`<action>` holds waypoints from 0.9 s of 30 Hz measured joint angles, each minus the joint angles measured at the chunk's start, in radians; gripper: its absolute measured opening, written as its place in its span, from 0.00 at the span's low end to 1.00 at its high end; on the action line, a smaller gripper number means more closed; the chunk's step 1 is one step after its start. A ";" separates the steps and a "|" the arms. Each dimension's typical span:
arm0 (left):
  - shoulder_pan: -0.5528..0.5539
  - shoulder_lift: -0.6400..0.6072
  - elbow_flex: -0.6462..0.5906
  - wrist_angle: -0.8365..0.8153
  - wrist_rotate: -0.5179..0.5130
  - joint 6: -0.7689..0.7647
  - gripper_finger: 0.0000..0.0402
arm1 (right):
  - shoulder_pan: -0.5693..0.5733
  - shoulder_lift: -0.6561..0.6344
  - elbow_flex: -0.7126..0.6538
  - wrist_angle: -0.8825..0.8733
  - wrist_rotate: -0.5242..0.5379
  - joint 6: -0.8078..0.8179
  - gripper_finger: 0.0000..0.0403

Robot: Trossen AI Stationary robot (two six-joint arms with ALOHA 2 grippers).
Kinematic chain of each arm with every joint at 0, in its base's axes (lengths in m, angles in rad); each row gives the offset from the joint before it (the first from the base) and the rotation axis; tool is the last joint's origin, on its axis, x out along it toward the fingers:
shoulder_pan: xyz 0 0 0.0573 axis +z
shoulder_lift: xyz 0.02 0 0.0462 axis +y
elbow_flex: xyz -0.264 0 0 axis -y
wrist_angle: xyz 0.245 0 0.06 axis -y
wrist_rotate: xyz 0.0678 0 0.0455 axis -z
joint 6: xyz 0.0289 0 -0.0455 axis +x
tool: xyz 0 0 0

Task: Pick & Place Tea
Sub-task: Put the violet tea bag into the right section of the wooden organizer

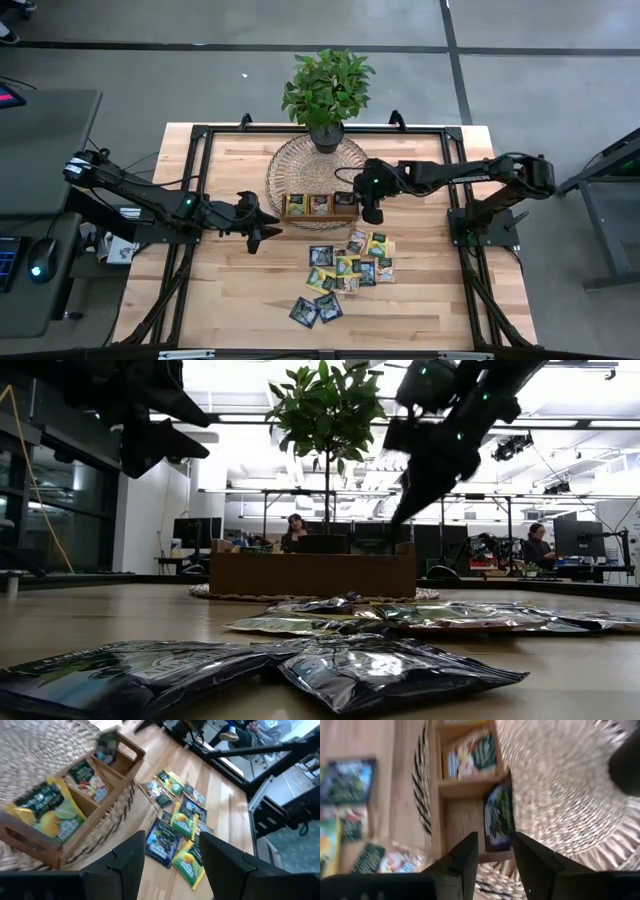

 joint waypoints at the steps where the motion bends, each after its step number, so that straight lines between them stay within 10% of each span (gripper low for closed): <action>1: 0.000 0.000 0.000 -0.001 0.003 0.001 0.46 | 0.002 -0.016 0.000 0.002 0.000 0.008 0.31; 18: 0.000 0.290 0.001 0.265 0.113 0.008 0.46 | 0.272 -0.151 0.001 0.010 0.116 0.273 0.31; 27: 0.000 0.503 0.019 0.493 0.169 -0.114 0.46 | 0.367 -0.038 0.001 0.072 0.129 0.750 0.31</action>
